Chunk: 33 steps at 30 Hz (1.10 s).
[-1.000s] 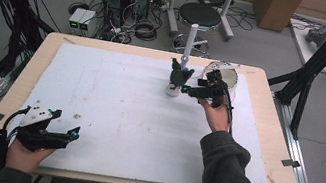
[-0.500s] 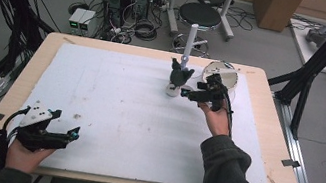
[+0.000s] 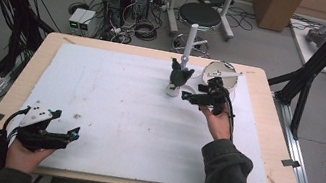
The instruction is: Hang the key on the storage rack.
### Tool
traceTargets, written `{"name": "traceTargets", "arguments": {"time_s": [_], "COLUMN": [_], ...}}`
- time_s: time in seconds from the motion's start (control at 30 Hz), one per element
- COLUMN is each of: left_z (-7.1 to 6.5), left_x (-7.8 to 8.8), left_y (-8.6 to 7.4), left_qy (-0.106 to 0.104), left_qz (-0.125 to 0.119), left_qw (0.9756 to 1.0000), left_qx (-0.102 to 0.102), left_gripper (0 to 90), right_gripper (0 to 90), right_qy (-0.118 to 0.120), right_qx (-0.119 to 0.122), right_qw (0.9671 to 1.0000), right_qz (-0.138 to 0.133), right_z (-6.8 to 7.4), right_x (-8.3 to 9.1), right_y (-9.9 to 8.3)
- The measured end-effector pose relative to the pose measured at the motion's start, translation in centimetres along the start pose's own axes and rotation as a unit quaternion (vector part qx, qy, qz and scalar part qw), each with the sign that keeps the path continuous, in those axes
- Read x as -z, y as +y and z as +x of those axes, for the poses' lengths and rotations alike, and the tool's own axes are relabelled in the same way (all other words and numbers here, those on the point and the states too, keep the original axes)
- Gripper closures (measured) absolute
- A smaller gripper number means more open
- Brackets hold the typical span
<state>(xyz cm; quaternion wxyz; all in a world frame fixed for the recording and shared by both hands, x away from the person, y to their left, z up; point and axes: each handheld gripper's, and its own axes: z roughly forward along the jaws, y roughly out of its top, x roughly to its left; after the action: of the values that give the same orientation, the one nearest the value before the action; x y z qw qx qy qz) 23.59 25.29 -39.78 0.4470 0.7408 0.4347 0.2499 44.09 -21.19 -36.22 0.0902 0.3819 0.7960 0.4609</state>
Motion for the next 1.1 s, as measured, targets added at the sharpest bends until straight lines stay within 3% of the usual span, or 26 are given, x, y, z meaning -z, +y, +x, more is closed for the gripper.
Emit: {"name": "traceTargets", "arguments": {"time_s": [0.43,1.1], "left_z": [0.0,-0.1], "left_x": [-0.1,-0.1], "left_y": [0.0,0.0], "left_qy": [-0.002,-0.002], "left_qz": [0.000,0.002], "left_qw": [1.0000,1.0000], "left_qx": [0.000,-0.003], "left_gripper": [15.6,15.6], "right_gripper": [12.1,12.1], "right_qy": [0.004,0.011], "right_qx": [0.006,0.025], "right_qw": [1.0000,0.9996], "right_qz": [0.002,-0.005], "right_z": [0.5,1.8], "right_x": [0.3,1.3], "right_y": [-1.0,-1.0]}}
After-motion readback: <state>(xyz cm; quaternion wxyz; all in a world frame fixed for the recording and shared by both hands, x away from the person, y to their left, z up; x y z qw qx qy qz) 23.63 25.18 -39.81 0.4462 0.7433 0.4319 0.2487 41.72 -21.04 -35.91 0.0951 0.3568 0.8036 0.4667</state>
